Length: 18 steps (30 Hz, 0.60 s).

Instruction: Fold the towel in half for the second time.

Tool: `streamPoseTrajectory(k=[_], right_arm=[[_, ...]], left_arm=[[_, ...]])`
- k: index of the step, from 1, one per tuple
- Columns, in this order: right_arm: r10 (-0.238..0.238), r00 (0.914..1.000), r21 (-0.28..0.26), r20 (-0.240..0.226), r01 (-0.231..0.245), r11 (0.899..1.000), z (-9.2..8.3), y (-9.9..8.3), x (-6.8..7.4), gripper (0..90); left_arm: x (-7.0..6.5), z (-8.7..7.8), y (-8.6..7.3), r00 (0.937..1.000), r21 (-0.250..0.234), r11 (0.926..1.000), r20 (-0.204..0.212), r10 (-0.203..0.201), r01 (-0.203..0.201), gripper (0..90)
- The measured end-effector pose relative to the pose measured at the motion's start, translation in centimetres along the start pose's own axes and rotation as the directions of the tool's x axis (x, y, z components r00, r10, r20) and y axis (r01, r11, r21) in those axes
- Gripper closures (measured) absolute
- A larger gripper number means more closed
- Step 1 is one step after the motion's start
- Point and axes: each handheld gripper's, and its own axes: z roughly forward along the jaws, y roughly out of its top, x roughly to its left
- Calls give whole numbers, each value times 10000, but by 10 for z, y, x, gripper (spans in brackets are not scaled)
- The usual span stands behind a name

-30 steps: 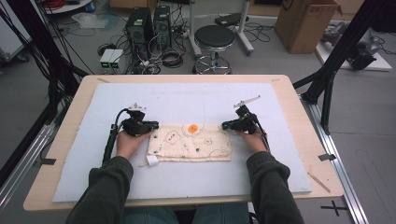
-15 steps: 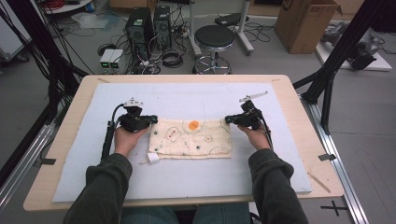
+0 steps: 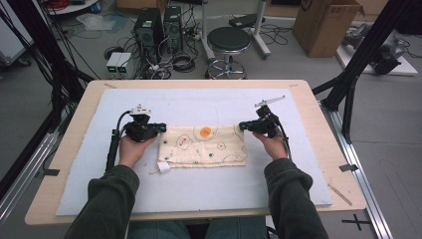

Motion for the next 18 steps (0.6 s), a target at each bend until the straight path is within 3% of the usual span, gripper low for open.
streamPoseTrajectory(k=[18], right_arm=[[-261, 9989, -25, -395, 260, 9997, -6, -1, 10, 836]], left_arm=[[-8, -12, -6, 9989, -279, 9990, 294, 354, -346, 843]])
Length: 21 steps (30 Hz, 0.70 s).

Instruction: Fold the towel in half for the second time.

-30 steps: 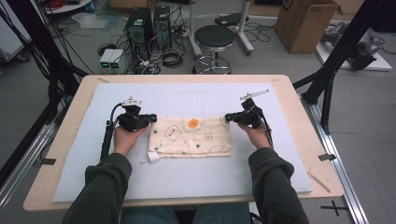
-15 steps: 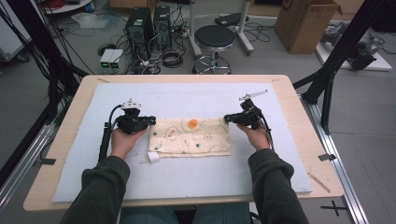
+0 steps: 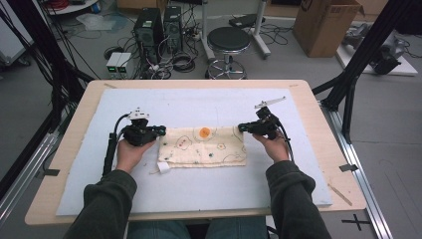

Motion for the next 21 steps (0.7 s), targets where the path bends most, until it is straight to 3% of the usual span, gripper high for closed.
streamPoseTrajectory(k=[9, 15, 17, 21], right_arm=[[-202, 9996, -30, -180, 201, 9998, -4, 0, 7, 837], [-255, 9992, 4, -305, 255, 9997, -9, -2, 11, 836], [-378, 9990, -253, -224, 372, 9990, -10, -5, 12, 837], [-172, 9992, -259, -372, 163, 9995, -10, -17, 9, 836]], left_arm=[[-3, -8, -10, 9999, -271, 9996, 110, -111, 114, 843], [-7, -12, -9, 9996, -316, 9995, 280, 86, -77, 843], [-8, -13, -9, 9992, -351, 9993, 363, 142, -130, 843], [-12, -15, -9, 9987, -327, 9991, 432, 270, -256, 843]])
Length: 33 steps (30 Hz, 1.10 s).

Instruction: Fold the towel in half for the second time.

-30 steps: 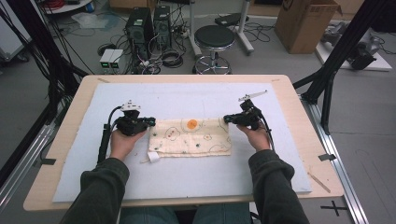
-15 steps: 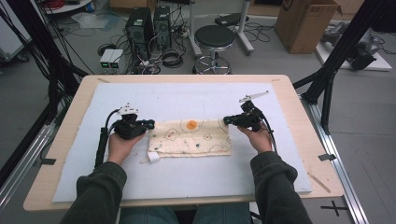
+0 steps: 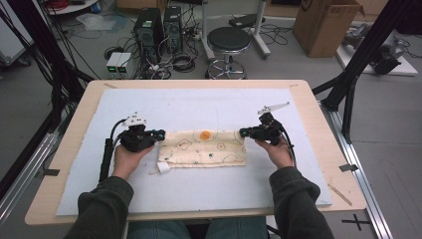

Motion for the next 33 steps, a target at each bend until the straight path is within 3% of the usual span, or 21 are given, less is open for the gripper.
streamPoseTrajectory(k=[11, 16, 33], right_arm=[[-33, 9998, -179, -221, 29, 9998, -5, -12, 4, 836], [-345, 9990, -241, -282, 338, 9991, -6, -13, 10, 836], [-650, 9970, -221, -423, 641, 9977, -14, -22, 23, 836]], left_arm=[[-4, -4, -9, 10000, -54, 10000, 77, -37, 37, 843], [-5, -8, -13, 9999, -123, 9999, 109, -41, 42, 842], [-14, -20, -27, 9989, -128, 9998, 445, 156, -150, 841]])
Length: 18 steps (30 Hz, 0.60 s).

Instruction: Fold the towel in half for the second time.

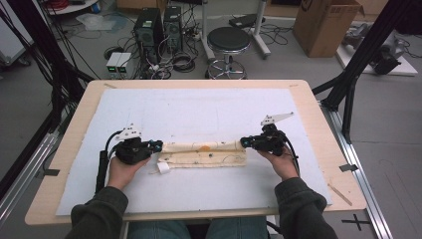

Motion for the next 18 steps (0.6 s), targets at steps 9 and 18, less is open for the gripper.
streamPoseTrajectory(k=[9, 18], right_arm=[[-67, 10000, 9, -37, 67, 10000, -4, -9, 5, 836], [-169, 9998, 168, -61, 170, 9997, -4, -21, 11, 835]], left_arm=[[-10, -3, 0, 9991, 274, 9988, 119, 401, -404, 840], [-20, -2, -2, 9974, 928, 9931, 100, 717, -723, 837]])
